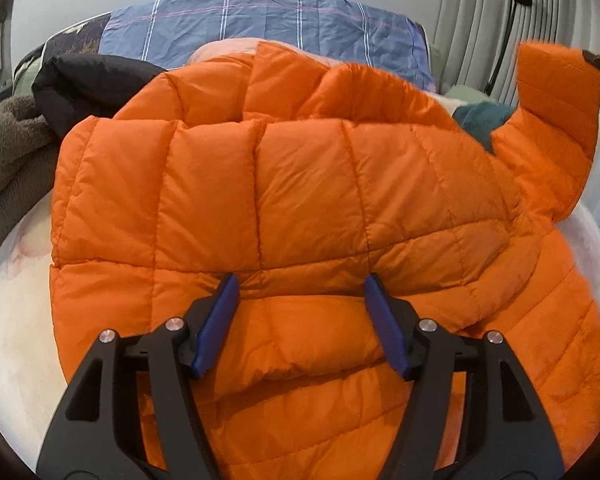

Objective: Fold large clothes

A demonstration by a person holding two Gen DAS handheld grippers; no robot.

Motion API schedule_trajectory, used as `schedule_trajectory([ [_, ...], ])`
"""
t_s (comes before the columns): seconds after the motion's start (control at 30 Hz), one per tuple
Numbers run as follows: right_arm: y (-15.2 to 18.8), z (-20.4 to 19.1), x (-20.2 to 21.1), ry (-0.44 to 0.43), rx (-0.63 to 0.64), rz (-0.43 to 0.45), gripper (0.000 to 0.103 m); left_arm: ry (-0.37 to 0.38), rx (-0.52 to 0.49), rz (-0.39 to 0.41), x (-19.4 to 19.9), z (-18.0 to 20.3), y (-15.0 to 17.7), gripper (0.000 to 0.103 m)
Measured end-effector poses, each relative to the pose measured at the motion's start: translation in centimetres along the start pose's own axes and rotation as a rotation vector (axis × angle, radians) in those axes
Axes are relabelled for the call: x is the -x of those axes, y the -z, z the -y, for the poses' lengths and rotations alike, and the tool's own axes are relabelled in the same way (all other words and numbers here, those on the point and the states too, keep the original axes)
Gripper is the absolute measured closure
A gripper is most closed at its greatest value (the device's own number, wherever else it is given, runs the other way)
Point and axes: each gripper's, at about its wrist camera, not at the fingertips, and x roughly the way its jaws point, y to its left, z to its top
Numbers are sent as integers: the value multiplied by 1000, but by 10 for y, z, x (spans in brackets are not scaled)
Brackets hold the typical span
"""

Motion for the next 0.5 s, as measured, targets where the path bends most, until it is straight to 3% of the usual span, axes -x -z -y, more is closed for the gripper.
schedule_trajectory([
  [0.1, 57, -68, -25, -99, 195, -119, 100, 74, 105, 54, 16, -19, -2, 29],
  [0.17, 98, -95, -44, -120, 295, -224, 98, 137, 174, 81, 25, -31, -1, 25],
  [0.27, 164, -122, -72, -93, 467, -402, 83, 195, 231, 94, 37, -43, -1, 25],
  [0.37, 201, -120, -80, -95, 498, -512, 70, 193, 198, 101, 47, -41, 1, 19],
  [0.5, 199, -102, -71, -112, 433, -522, 56, 216, 162, 114, 57, -32, 2, 15],
])
